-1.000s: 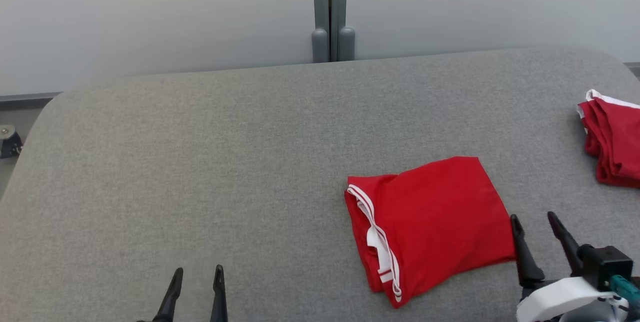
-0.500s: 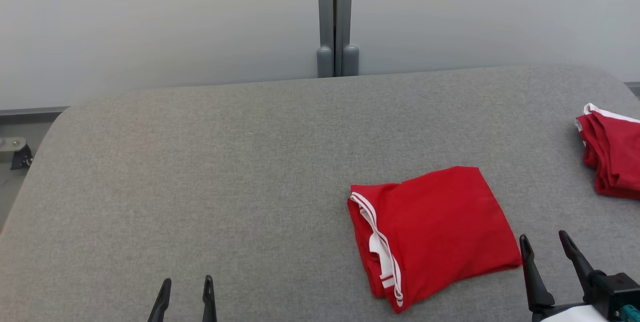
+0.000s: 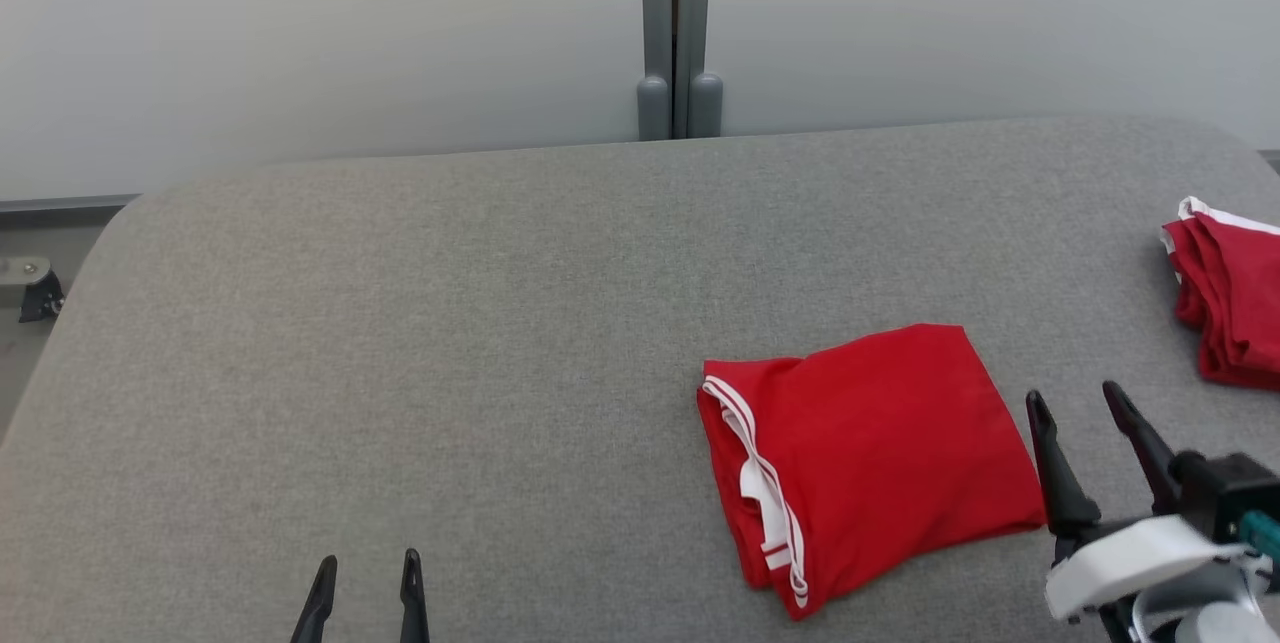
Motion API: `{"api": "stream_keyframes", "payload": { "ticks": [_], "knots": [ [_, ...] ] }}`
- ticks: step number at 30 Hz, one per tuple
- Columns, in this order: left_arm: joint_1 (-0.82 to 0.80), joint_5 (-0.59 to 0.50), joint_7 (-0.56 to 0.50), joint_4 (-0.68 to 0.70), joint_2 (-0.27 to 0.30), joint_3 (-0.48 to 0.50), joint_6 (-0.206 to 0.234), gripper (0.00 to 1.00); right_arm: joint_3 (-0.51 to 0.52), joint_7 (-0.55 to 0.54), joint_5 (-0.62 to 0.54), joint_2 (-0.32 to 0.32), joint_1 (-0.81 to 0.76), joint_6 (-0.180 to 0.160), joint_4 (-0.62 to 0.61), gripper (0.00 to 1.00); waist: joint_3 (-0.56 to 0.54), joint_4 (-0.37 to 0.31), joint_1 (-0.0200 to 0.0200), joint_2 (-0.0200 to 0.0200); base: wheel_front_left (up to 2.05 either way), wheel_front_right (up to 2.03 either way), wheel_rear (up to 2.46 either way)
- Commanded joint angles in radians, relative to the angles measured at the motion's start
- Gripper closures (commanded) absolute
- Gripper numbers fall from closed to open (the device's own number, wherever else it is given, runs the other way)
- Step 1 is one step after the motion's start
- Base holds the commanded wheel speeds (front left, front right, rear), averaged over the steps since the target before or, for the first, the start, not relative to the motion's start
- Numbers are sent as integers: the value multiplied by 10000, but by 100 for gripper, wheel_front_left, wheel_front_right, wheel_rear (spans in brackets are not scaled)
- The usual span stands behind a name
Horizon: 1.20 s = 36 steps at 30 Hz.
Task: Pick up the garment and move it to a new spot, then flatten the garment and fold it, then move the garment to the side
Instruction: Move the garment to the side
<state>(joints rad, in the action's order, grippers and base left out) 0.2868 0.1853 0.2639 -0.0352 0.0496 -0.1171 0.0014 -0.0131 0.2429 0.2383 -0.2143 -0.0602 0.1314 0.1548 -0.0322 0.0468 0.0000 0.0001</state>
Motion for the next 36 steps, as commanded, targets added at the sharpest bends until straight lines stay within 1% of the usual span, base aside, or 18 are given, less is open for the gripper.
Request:
{"api": "stream_keyframes", "payload": {
  "ticks": [1, 2, 5, 6, 7, 9, 10, 11, 13, 15, 17, 21, 22, 25, 27, 29, 32, 36],
  "knots": [
    [34, 43, 3, -21, 22, -30, 33, 0, -108, -329, 166, -322, 652, -15, 11, 0, 169, -107, 0, -1, 0, 0, 0],
    [-2, 36, 3, -49, 22, -58, 16, 0, -88, -674, 302, -450, 998, -17, 93, 0, 246, -129, 0, -1, 0, 0, 0],
    [-281, -2, 2, -54, 23, -175, -88, 0, -382, -2422, 630, -874, 2028, -12, 482, 0, 764, -192, 0, -1, 0, 0, 0],
    [-370, -33, 3, -66, 23, -192, -103, 0, -421, -2847, 611, -1012, 2252, -17, 615, 0, 904, -180, 0, -1, 0, 0, 0],
    [-545, -78, 2, -138, 22, -210, -128, 0, -726, -3638, 718, -1179, 2666, -15, 842, 0, 1129, -130, 0, -1, 0, 0, 0],
    [-792, -87, 3, -181, 23, -175, -165, 0, -637, -4653, 1119, -1136, 3172, -17, 1366, 0, 1486, -24, 0, -1, 0, 0, 0],
    [-868, -95, 2, -217, 25, -182, -178, 0, -751, -4965, 1082, -1243, 3281, -7, 1530, 0, 1578, 36, 0, -1, 0, 0, 0],
    [-995, -111, 2, -269, 22, -197, -220, 0, -920, -5532, 1151, -1324, 3451, -15, 1902, 0, 1734, 142, 0, -1, 0, 0, 0],
    [-1235, -56, 3, -312, 23, -180, -220, 0, -1055, -6128, 1324, -1401, 3735, -14, 2399, 0, 1980, 282, 0, -1, 0, 0, 0],
    [-1363, 7, 2, -398, 23, -202, -223, 0, -1042, -6448, 1385, -1423, 3912, -15, 2918, 0, 2165, 414, 0, -1, 0, 0, 0],
    [-1440, 4, 2, -471, 23, -212, -242, 0, -1085, -6570, 1350, -1356, 4046, -15, 3392, 0, 2274, 506, 0, -1, 0, 0, 0],
    [-1508, 1, 3, -587, 23, -208, -238, 0, -1140, -6554, 1738, -1026, 4298, -7, 4340, 0, 2352, 591, 0, -1, 0, 0, 0],
    [-1507, 6, 3, -605, 23, -195, -224, 0, -1055, -6415, 1883, -934, 4390, -7, 4523, 100, 2361, 585, 0, -1, 0, 0, 0],
    [-1552, 22, 3, -616, 23, -111, -170, 0, -1125, -6017, 2371, -830, 4761, -9, 4625, 100, 2360, 420, 0, -1, 0, 0, 0],
    [-1575, 31, 2, -555, 23, -53, -174, 0, -1176, -5687, 2557, -983, 5120, -7, 4515, 100, 2394, 151, 0, -1, 0, 0, 0],
    [-1612, 19, 3, -497, 23, 4, -183, 0, -1199, -5441, 2676, -1130, 5557, -12, 4420, 100, 2479, -235, 0, -1, 0, 0, 0],
    [-1753, -49, 3, -368, 23, 97, -237, 0, -1234, -5218, 2651, -1383, 6298, -17, 4329, 100, 2769, -1036, 0, -1, 0, 0, 0],
    [-2050, -302, 2, -289, 26, 84, -489, 0, -1037, -5151, 2663, -1621, 7205, -17, 4309, 100, 3238, -2069, 0, -1, 0, 0, 0]
  ]
}}
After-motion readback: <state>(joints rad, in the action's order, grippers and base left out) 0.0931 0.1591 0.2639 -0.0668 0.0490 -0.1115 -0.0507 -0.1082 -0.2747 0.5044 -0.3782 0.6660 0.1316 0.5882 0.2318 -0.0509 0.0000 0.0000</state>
